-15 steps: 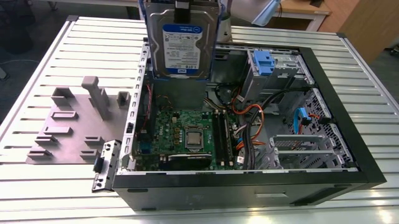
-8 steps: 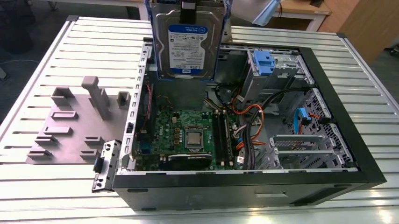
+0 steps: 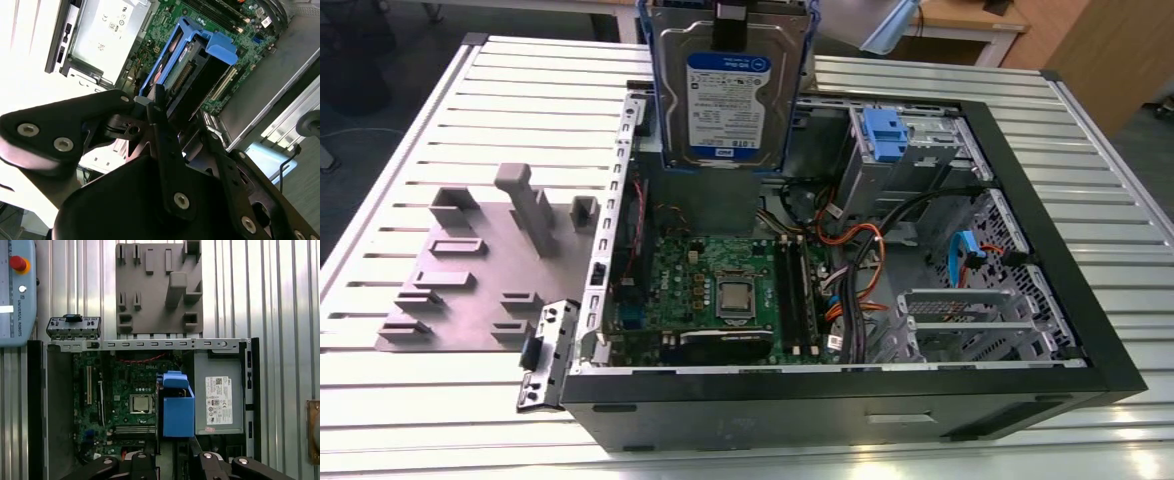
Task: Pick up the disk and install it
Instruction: 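Pick up the disk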
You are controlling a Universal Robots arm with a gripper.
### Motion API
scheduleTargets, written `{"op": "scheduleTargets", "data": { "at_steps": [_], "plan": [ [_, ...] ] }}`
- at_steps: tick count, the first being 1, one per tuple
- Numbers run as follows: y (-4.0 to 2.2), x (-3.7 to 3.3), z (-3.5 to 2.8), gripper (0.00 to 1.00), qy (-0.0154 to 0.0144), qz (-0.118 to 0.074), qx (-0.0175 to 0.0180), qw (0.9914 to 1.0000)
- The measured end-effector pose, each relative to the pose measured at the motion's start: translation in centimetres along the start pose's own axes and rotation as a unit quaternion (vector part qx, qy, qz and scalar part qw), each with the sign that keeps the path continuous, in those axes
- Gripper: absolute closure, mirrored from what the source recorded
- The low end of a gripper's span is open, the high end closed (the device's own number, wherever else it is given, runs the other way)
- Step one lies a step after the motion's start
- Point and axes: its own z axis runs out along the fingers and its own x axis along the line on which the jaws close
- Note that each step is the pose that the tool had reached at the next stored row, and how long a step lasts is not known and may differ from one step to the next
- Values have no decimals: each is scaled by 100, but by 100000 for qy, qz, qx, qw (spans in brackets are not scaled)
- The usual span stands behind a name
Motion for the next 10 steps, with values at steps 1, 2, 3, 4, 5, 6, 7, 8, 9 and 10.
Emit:
{"op": "scheduleTargets", "data": {
  "at_steps": [1, 2, 3, 4, 5, 6, 7, 8, 9, 10],
  "plan": [
    [-4, -1, 0, 65, 0, -1, 0, 100000],
    [-5, -1, 1, 65, -3, -1, 2, 100000],
    [-5, -1, 0, 65, -1, 4, -1, 100000],
    [-6, -3, 0, 65, 2, 1, -1, 100000],
    [-6, -3, 0, 65, 0, 1, 0, 100000],
    [-6, -3, 0, 65, 1, 1, 0, 100000],
    [-6, -4, 0, 65, -1, -1, 0, 100000],
    [-6, -4, 1, 65, -2, 1, 1, 100000],
    [-6, -4, 0, 65, 0, 0, 0, 100000],
    [-5, -8, 1, 65, 0, 0, -1, 100000]
  ]
}}
